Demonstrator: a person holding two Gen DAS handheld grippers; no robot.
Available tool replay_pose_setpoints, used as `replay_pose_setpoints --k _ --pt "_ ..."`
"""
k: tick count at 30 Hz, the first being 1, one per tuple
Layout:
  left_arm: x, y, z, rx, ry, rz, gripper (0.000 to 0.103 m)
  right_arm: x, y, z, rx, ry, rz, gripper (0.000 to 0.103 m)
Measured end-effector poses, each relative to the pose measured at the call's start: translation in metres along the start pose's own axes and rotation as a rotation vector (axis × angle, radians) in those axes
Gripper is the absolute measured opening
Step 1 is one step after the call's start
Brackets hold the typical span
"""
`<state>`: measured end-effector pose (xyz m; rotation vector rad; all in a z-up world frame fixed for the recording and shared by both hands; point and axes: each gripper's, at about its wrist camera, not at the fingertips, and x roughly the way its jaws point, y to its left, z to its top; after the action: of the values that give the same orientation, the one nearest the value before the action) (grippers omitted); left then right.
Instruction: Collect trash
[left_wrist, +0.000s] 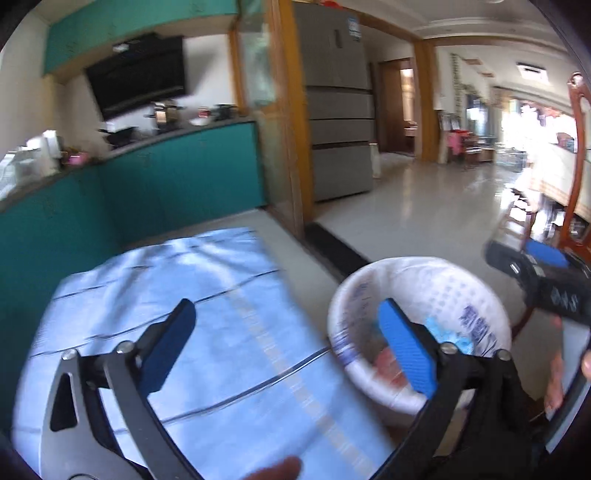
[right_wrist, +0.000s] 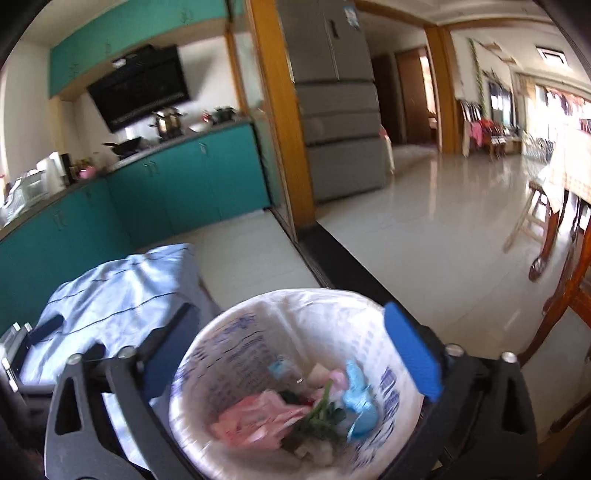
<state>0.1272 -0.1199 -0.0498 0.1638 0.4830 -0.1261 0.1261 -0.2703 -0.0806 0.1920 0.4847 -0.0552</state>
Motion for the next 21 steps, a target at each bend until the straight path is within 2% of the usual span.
replay_pose_setpoints --k 5,12,17,21 --pt "-0.08 0.042 -0.011 -0.036 -0.046 0.057 0.1 -0.068 0.041 -0.031 -0.009 -0.031 0.061 0.1" --pt "-0.159 0.074 -0.028 -0.072 -0.071 0.105 0.1 -0.15 0.096 -0.037 -0.143 -0.098 0.097 0.1" --pt "-0.196 0.086 -0.036 -0.054 -0.112 0.154 0.1 -0.181 0.113 -0.045 -0.203 -0.141 0.103 0.1" --pt "-0.222 0.093 -0.04 -0.045 -0.144 0.166 0.1 -0.19 0.119 -0.046 -0.199 -0.147 0.133 0.1"
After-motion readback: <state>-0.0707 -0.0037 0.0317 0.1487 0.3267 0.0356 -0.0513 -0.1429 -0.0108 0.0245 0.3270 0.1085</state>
